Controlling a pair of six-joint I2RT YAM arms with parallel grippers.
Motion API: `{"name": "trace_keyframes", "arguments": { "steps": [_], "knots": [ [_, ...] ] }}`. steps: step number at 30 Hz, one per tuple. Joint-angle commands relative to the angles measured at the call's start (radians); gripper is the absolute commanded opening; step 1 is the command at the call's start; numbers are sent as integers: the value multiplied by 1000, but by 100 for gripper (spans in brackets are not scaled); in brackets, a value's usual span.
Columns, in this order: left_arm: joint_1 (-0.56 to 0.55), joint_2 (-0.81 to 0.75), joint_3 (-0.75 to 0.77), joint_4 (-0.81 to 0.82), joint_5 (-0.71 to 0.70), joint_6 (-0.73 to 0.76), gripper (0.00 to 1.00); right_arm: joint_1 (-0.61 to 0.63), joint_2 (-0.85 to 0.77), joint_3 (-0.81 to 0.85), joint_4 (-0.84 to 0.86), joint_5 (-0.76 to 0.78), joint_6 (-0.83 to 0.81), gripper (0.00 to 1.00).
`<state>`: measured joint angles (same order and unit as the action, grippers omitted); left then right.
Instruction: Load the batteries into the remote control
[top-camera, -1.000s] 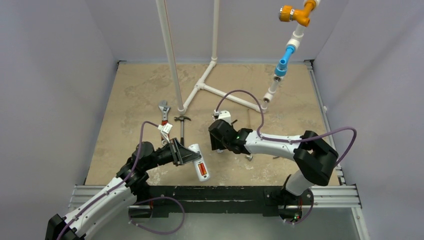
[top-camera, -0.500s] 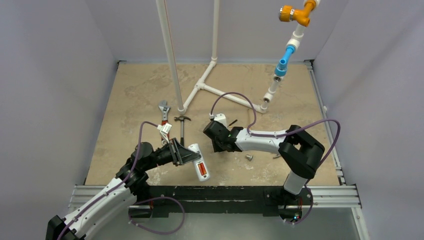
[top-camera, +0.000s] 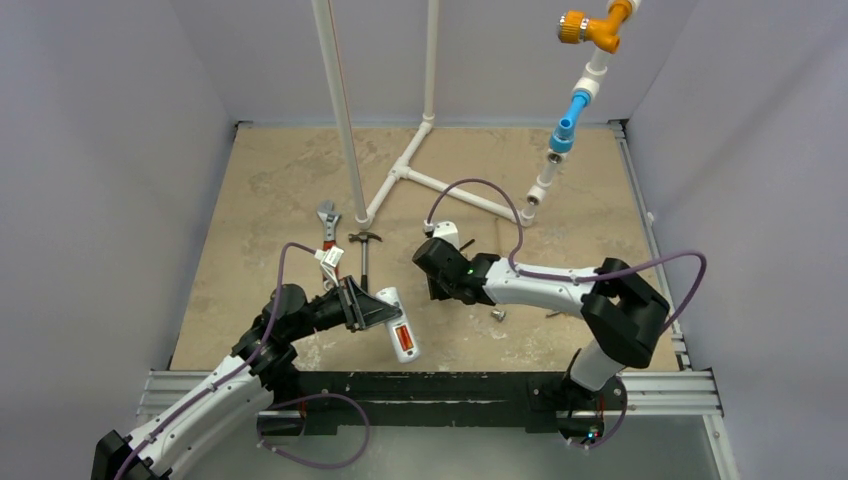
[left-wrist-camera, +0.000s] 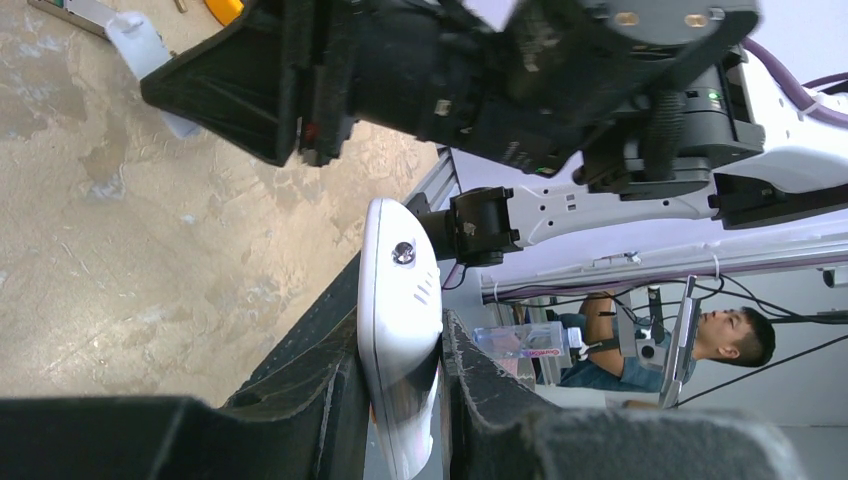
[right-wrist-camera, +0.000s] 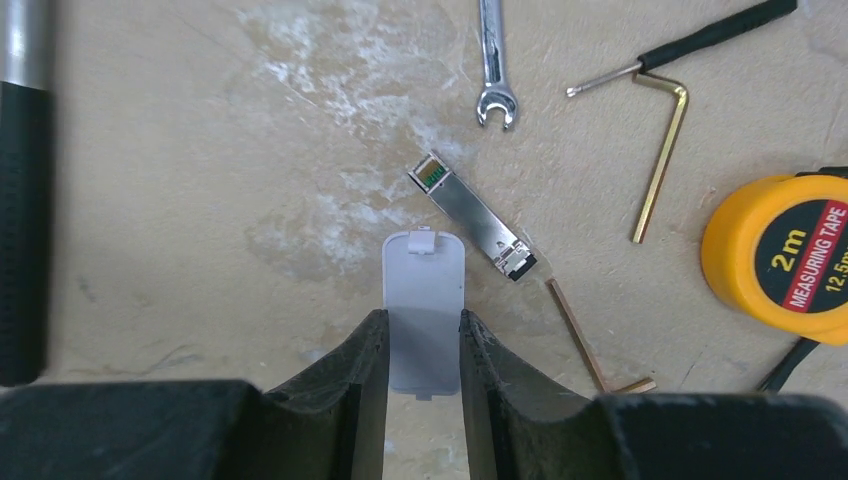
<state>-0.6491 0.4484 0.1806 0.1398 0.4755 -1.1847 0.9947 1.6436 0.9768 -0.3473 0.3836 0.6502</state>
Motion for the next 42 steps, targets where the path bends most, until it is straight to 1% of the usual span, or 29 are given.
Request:
{"name": "trace_keyframes", "arguments": {
  "steps": [1, 5, 10, 16, 20, 24, 28, 31, 36, 40, 42],
  "knots": [
    [5, -7, 13, 45, 8, 15, 0, 5, -105, -25, 84, 15, 16, 23],
    [4, -3, 13, 50, 8, 15, 0, 4, -97, -14, 51, 76, 51, 25],
    [5, 5, 17, 55, 14, 14, 0, 4, -29, 27, -3, 92, 121, 25],
    [4, -2, 19, 49, 12, 16, 0, 4, 9, 24, -10, 111, 182, 31],
    [5, 2, 19, 50, 13, 16, 0, 4, 26, 29, -14, 116, 186, 38],
    [5, -2, 19, 51, 13, 16, 0, 4, 25, 31, -14, 118, 182, 49],
    [5, -2, 19, 50, 17, 17, 0, 4, 0, 28, -19, 126, 171, 53],
    [4, -4, 17, 49, 18, 18, 0, 4, -48, 7, -7, 140, 161, 56],
    [4, -13, 17, 42, 20, 24, 0, 4, -81, -3, -1, 152, 150, 57],
    [5, -11, 22, 33, 6, 37, 0, 4, -116, -22, -6, 170, 146, 53],
    [5, 2, 45, 5, 1, 71, 0, 3, -142, -39, -8, 180, 137, 52]
  ]
}}
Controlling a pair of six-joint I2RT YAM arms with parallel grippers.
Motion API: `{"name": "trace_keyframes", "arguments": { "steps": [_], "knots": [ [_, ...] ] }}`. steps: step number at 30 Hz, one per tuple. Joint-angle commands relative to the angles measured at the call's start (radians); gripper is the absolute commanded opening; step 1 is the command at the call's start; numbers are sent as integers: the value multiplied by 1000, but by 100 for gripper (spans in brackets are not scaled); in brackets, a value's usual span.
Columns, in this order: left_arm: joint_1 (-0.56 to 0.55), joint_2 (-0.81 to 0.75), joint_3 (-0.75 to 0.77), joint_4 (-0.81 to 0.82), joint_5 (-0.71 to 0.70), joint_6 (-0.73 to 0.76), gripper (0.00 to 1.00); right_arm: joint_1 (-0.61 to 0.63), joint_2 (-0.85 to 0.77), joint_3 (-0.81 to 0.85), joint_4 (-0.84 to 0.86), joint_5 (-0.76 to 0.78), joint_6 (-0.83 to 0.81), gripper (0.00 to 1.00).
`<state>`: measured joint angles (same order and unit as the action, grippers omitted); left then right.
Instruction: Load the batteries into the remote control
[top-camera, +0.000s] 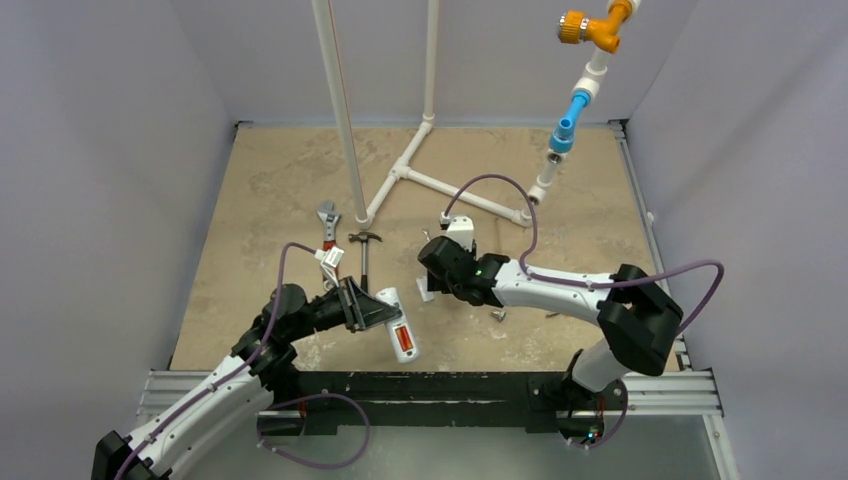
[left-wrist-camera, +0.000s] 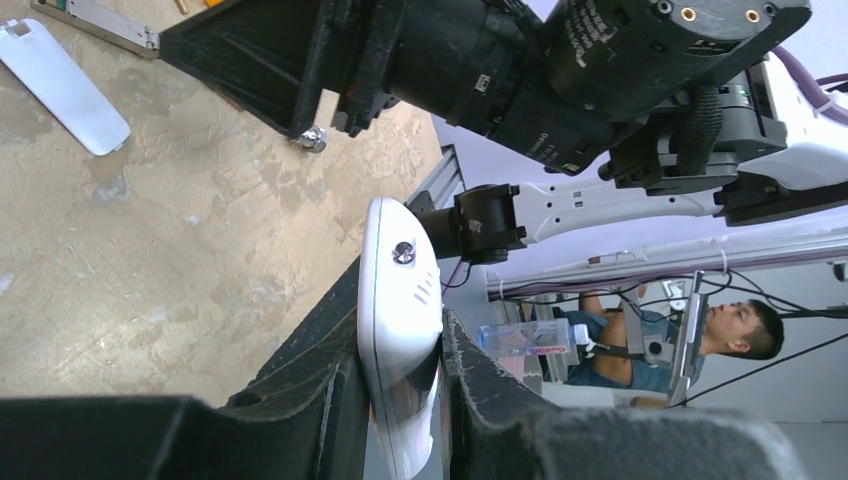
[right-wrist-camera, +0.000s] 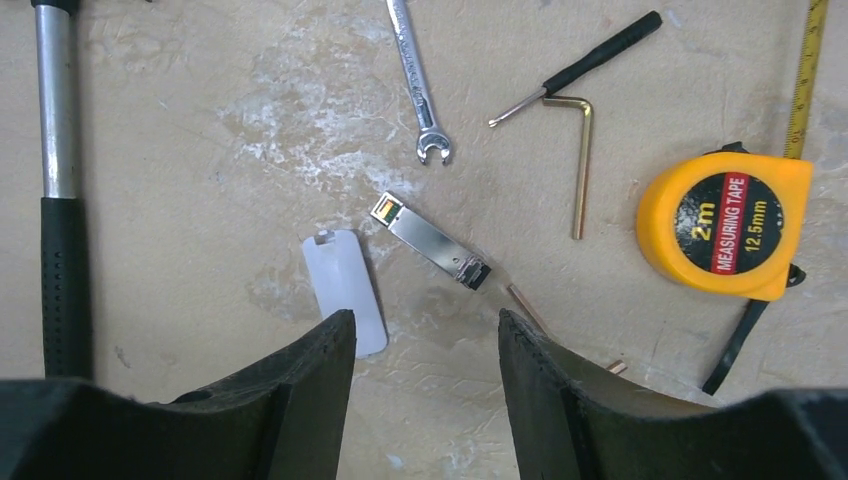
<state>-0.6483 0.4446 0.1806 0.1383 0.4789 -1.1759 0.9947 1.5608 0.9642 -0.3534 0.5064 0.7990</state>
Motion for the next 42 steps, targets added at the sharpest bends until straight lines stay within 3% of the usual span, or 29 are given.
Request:
{"name": "trace_keyframes", "arguments": {
  "steps": [1, 13, 24, 31, 42],
  "knots": [
    [3, 11, 53, -14, -6, 83, 0, 2, -72, -35, -2, 58, -17, 52],
    [2, 29, 146, -245, -127, 325, 0, -5, -128, -55, 26, -60, -99, 50],
    [2, -19, 133, -478, -285, 464, 0, -5, -114, -13, 10, -168, -109, 50],
    [1, -16, 206, -622, -462, 491, 0, -5, -132, 13, -23, -173, -120, 50],
    [-18, 49, 234, -758, -597, 466, 0, -3, -171, 14, -15, -179, -107, 50]
  ]
}}
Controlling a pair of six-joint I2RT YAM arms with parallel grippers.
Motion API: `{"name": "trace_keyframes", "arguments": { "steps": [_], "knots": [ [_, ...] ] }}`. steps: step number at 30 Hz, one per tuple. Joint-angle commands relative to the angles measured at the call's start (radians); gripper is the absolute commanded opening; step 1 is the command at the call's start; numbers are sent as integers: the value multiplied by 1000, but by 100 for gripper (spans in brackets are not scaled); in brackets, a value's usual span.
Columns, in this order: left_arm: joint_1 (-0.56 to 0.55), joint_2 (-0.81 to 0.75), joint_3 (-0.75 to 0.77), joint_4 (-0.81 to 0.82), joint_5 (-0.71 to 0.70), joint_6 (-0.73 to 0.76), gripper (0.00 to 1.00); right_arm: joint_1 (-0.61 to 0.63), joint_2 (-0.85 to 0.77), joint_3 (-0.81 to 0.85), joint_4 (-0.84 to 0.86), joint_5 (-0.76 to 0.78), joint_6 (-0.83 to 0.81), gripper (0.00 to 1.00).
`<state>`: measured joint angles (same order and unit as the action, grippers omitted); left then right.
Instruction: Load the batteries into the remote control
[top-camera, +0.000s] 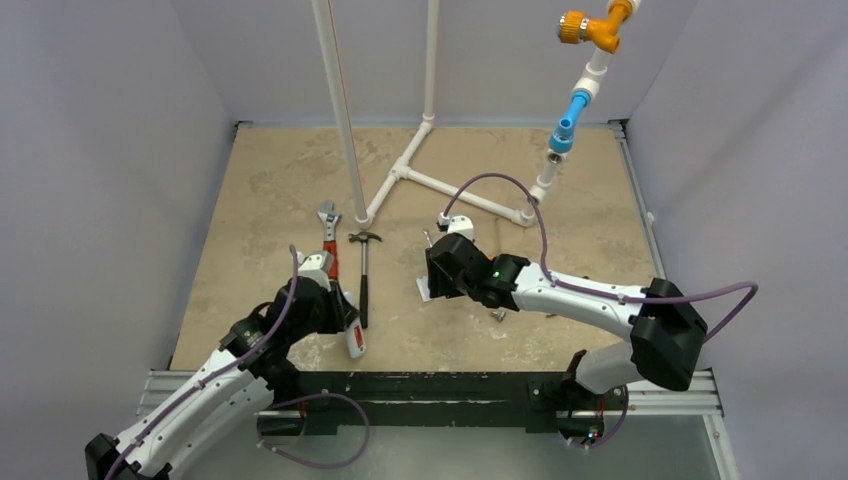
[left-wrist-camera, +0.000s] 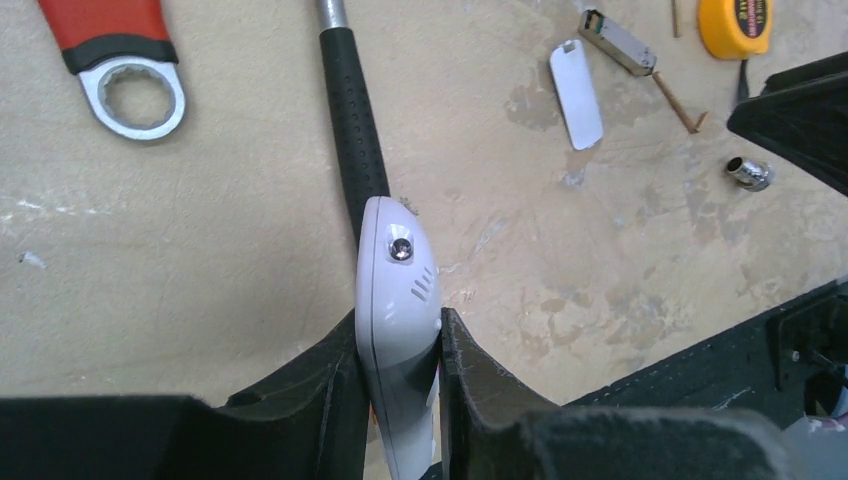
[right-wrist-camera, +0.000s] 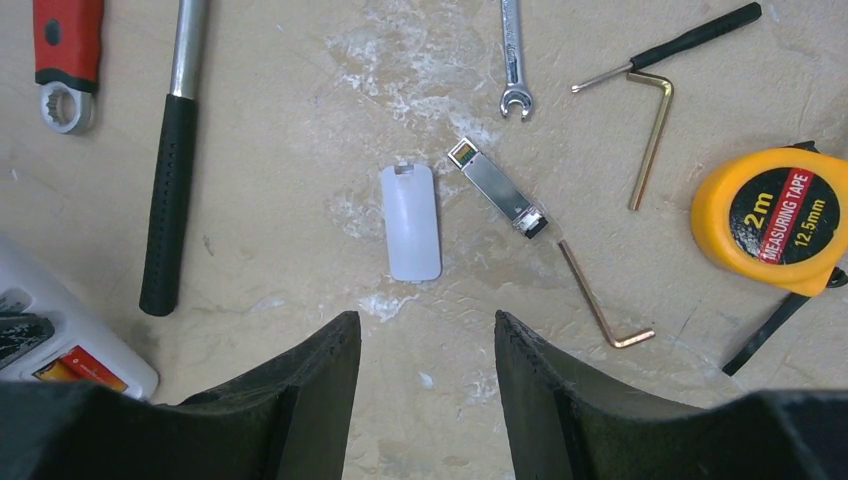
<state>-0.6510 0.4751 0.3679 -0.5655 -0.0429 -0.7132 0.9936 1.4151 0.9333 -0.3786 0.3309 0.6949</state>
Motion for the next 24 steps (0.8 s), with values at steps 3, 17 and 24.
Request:
{"name": "trace_keyframes", "arguments": {
  "steps": [3, 17, 24],
  "knots": [
    [-43, 33, 48, -83, -124, -11, 0, -3, -9, 69, 1, 2, -13, 50],
    [-63, -6, 41, -81, -127, -6, 0, -3, -10, 61, 8, 10, 1, 51],
    [-97, -149, 23, -103, -115, -21, 0, 9, -51, 19, 35, 12, 26, 51]
  ]
}}
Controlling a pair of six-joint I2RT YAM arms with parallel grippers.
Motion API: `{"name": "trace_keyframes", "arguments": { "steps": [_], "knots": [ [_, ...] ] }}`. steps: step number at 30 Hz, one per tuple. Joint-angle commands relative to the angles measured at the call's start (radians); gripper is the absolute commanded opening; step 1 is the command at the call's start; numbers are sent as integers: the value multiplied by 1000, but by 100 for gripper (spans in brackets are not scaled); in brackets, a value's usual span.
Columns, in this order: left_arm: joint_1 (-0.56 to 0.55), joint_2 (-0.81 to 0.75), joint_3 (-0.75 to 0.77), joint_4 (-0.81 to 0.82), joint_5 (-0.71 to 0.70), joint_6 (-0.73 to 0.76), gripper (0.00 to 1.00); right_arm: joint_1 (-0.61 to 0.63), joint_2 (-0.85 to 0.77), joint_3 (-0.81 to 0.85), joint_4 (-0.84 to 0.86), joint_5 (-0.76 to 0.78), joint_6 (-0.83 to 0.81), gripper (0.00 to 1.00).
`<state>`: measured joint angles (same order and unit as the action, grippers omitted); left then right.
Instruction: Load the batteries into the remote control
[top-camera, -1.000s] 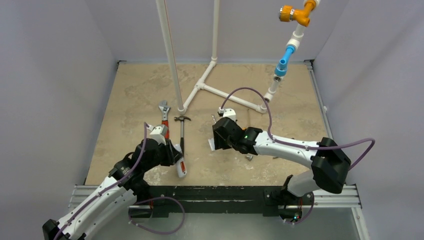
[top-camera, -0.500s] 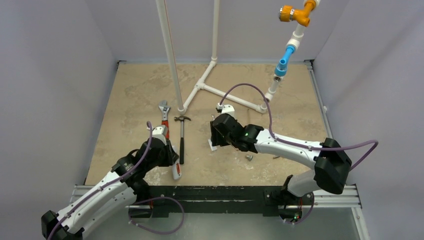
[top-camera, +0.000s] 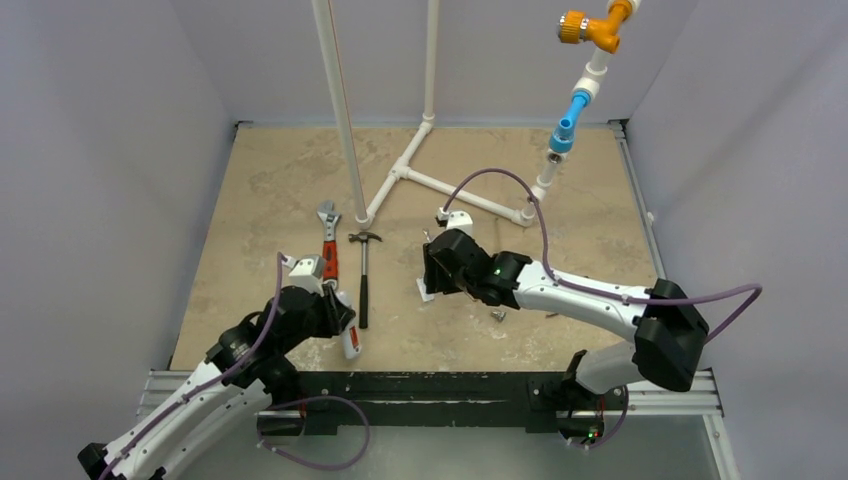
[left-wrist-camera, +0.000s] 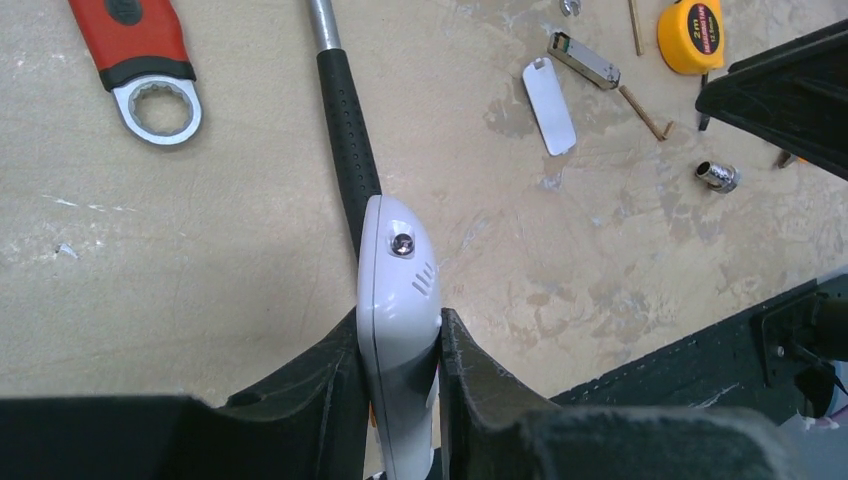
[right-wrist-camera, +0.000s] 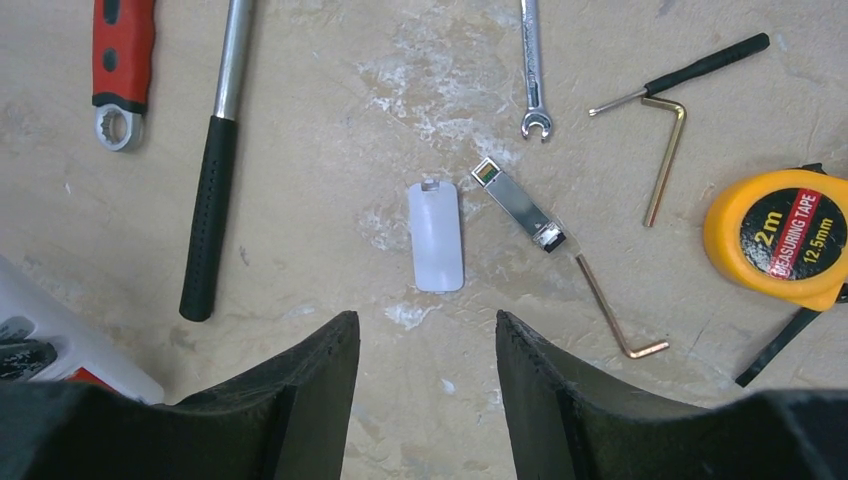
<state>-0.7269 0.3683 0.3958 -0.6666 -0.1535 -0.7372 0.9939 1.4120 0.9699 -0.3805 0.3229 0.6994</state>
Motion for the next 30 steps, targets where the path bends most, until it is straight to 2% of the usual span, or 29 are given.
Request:
{"name": "trace_keyframes", "arguments": {
  "steps": [1, 9, 17, 20, 30],
  "knots": [
    [-28, -48, -1, -1, 6, 2, 0, 12, -57, -31, 45, 22, 28, 51],
    [-36, -85, 73, -36, 74, -28, 0, 22, -92, -126, 75, -15, 55, 52],
    [-36, -290, 60, -11, 200, -40, 0, 32, -53, -161, 190, -16, 39, 52],
    [-36, -315, 66, -9, 212, -43, 0, 33, -7, -136, 214, -22, 19, 53],
    [-36, -287, 83, 57, 268, -1, 0, 48, 234, 37, 136, 30, -32, 51]
  ]
}}
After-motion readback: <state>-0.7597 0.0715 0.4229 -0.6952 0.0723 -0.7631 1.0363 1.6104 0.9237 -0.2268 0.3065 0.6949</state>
